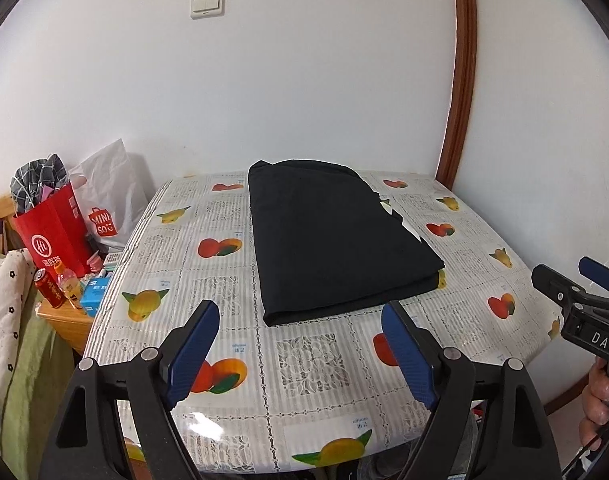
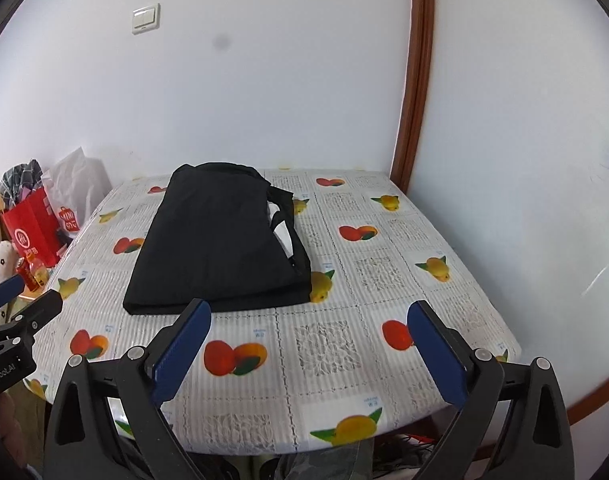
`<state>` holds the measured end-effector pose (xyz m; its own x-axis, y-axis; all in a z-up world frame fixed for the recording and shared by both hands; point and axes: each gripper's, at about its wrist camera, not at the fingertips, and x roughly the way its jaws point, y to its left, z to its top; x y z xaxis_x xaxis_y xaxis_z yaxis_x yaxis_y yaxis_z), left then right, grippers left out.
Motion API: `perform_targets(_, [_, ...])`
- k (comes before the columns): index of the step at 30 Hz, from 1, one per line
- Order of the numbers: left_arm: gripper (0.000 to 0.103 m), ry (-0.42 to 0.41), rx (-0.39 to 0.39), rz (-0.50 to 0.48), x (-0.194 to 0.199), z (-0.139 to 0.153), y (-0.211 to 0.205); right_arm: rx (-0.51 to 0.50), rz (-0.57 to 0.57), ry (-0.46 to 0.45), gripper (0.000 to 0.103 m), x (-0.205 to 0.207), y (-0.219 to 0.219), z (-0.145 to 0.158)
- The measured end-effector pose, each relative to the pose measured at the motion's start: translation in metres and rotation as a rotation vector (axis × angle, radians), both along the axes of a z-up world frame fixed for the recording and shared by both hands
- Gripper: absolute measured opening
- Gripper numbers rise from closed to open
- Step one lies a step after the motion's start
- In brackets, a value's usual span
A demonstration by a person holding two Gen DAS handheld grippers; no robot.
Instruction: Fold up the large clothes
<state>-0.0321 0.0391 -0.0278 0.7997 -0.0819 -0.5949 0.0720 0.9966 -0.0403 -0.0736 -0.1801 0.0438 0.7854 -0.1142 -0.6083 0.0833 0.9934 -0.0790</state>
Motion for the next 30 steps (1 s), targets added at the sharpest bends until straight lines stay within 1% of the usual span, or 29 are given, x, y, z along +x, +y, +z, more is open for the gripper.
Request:
perform_targets(4, [0.083, 0.001, 0.001, 0.001, -0.005, 0.0, -0.001, -0.011, -0.019, 0.008, 0.099, -0.006, 0.0, -0.003])
perform_targets(11, [0.086, -0.021, 0.002, 0.014, -0.009, 0.004, -0.001, 0.008, -0.022, 0.016, 0.099, -0.009, -0.002, -0.002])
perform_targets(30, [0.086, -0.017, -0.005, 0.023, -0.009, 0.004, -0.004, -0.013, -0.026, 0.018, 0.099, -0.012, 0.001, -0.002])
